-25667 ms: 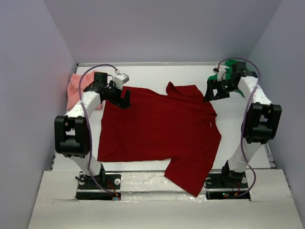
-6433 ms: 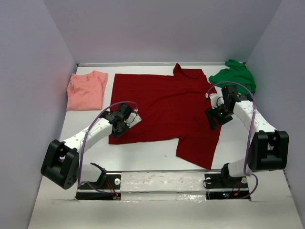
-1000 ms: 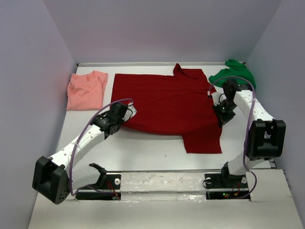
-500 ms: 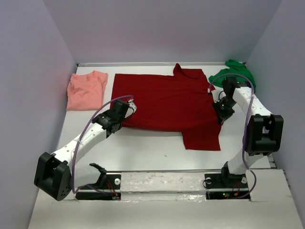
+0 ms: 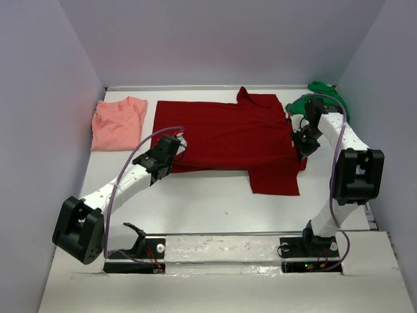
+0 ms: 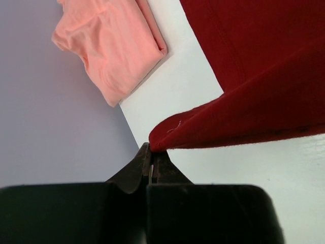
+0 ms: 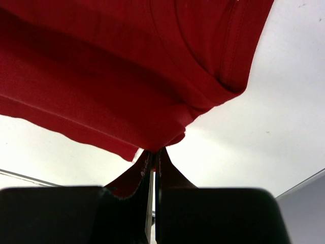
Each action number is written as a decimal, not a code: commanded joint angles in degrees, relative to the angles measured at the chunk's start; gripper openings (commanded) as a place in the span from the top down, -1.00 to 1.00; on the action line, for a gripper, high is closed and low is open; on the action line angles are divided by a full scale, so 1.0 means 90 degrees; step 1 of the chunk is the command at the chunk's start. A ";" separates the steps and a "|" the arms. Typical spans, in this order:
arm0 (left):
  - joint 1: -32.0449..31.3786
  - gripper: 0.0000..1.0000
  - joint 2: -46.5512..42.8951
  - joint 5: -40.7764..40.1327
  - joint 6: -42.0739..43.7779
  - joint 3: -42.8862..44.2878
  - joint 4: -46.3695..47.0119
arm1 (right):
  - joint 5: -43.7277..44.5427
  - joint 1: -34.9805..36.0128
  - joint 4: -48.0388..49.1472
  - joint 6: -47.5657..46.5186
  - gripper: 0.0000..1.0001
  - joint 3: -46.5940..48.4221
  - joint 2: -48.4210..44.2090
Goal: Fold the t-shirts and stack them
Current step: Fold the tshirt
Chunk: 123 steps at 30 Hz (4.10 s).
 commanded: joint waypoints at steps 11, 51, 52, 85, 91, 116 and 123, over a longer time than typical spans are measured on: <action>0.0005 1.00 0.0597 -0.0885 0.0009 -0.0040 0.1169 | -0.0003 -0.0066 0.0306 0.0133 1.00 0.0778 0.0589; 0.0406 1.00 0.3419 -0.1578 0.1513 0.0067 0.4196 | 0.0250 -0.0066 0.0433 0.0191 1.00 0.2175 0.2376; 0.0406 1.00 0.3439 -0.1607 0.1522 0.0057 0.4216 | 0.0260 -0.0066 0.0442 0.0191 1.00 0.2185 0.2396; 0.0396 -0.11 0.2805 -0.2242 0.1835 0.0350 0.4353 | 0.0426 -0.0066 0.0628 0.0191 -0.99 0.2224 0.2172; 0.0396 -0.33 0.2424 -0.2554 0.2225 0.0448 0.4421 | 0.0397 -0.0066 0.0667 0.0162 -0.99 0.1990 0.1899; 0.1479 -0.68 -0.0066 0.1166 -0.0958 0.0751 0.0525 | -0.0765 -0.0066 -0.0475 -0.1312 -0.64 -0.0686 -0.0719; 0.1909 -0.69 -0.0437 0.1117 -0.0977 0.0458 0.0505 | -0.0901 0.0402 -0.0651 -0.1683 -0.55 -0.0764 -0.0417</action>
